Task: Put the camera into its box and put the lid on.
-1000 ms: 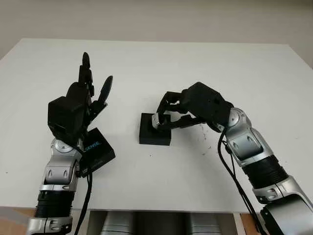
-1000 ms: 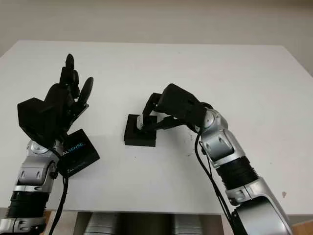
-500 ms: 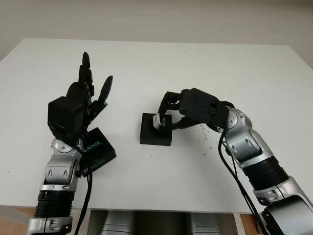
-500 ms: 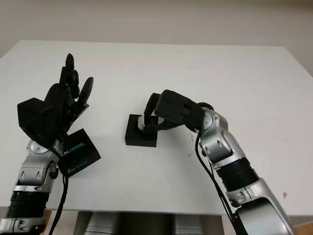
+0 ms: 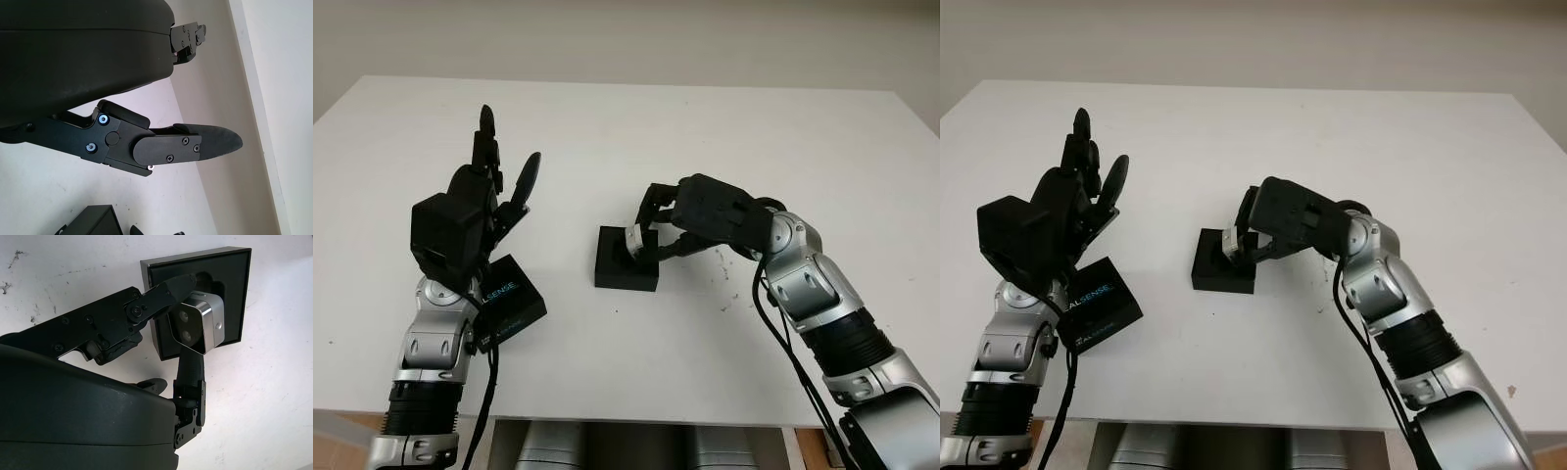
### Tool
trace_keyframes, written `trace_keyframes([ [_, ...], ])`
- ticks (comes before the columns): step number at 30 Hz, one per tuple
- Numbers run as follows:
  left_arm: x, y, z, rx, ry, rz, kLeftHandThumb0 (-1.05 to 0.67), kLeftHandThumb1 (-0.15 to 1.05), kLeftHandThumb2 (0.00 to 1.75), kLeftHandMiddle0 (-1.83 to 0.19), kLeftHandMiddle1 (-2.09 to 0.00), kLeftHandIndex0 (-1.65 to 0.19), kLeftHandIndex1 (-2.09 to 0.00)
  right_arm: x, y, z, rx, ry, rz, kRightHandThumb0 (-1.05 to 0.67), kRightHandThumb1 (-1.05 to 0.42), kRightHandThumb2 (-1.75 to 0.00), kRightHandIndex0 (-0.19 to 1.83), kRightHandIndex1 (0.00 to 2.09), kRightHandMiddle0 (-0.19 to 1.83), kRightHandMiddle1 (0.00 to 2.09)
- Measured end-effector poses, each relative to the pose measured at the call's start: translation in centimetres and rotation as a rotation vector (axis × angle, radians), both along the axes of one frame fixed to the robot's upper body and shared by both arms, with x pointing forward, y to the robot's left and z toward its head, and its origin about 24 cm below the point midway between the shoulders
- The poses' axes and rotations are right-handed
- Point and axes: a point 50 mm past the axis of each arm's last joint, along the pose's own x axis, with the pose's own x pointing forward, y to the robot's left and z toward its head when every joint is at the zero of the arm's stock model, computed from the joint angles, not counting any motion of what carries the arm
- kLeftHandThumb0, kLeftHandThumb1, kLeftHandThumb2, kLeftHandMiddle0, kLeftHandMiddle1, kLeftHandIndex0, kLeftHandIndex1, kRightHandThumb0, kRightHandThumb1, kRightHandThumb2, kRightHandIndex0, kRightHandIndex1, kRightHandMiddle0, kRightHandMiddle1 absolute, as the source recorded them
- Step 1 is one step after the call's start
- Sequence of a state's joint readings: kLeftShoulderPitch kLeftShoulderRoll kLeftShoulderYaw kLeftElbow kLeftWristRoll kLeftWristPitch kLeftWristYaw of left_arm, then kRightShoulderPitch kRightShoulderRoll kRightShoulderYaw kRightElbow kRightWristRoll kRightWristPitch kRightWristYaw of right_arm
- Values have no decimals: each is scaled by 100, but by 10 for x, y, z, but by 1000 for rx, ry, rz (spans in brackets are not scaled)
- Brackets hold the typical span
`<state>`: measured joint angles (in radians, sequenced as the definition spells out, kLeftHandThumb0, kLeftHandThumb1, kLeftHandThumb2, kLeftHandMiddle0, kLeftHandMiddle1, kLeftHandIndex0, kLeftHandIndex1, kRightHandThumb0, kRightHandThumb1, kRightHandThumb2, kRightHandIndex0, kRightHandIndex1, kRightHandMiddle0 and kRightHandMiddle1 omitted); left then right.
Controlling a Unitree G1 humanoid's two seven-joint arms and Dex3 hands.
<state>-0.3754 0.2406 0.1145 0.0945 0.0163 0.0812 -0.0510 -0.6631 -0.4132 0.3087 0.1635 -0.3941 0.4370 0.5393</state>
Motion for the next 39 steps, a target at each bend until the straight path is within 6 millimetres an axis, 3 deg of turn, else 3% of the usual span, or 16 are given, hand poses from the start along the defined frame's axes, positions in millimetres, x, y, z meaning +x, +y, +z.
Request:
trace_keyframes([
  [15,0,-2,-1,-4,-2,4,-78,105,46,19,-2,19,0,-3,2,8,-190,-155,106,-46,-99,-6,37,6,28,174],
  [39,-1,-8,-3,-36,2,1,-78,105,43,19,-2,19,0,-4,3,9,-222,-194,121,-45,-100,-6,42,7,28,180],
])
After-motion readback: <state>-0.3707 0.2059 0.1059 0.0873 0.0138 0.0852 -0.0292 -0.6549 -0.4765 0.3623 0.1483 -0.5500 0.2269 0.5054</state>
